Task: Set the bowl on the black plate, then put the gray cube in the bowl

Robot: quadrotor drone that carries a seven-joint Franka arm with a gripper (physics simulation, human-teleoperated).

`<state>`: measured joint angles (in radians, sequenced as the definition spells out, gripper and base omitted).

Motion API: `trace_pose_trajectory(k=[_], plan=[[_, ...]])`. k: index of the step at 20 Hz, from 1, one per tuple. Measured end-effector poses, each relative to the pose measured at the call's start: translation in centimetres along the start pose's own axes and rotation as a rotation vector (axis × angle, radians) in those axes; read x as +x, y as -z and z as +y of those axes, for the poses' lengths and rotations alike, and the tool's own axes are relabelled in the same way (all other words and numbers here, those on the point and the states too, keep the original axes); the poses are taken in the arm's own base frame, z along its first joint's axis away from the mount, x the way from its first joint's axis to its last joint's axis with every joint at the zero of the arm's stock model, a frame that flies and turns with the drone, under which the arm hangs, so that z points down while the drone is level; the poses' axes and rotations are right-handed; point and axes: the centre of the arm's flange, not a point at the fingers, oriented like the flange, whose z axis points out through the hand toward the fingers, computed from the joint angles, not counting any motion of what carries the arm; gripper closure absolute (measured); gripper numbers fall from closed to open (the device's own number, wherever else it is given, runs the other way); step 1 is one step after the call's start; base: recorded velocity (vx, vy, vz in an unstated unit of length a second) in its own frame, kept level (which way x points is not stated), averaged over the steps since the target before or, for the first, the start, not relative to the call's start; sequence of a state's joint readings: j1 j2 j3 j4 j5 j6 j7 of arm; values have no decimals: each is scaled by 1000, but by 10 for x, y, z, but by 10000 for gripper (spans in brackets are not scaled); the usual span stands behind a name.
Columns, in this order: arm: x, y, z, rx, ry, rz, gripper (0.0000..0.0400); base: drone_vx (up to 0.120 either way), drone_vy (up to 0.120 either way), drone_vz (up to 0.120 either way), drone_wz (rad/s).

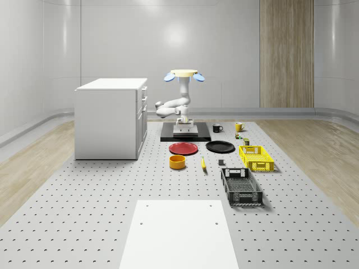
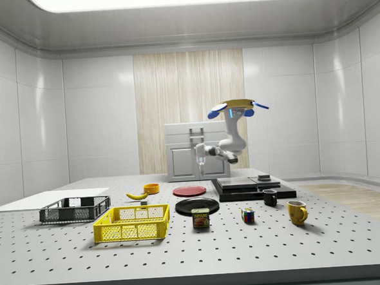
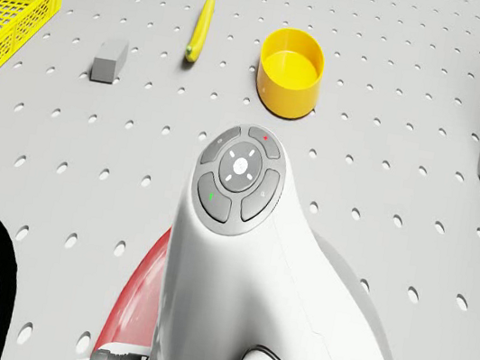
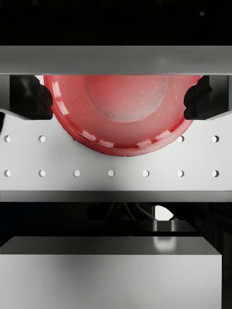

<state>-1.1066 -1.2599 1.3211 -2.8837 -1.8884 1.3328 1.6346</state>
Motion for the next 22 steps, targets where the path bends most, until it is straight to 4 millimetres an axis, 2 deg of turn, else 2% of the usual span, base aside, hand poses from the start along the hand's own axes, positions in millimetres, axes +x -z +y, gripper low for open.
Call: trace_pose_trajectory(k=[3, 7, 22], plan=[[0, 0, 0, 0, 0, 0, 0, 120, 0, -13, 0], [0, 0, 0, 0, 0, 0, 0, 120, 0, -110, 0], [0, 0, 0, 0, 0, 0, 0, 120, 0, 0, 0]])
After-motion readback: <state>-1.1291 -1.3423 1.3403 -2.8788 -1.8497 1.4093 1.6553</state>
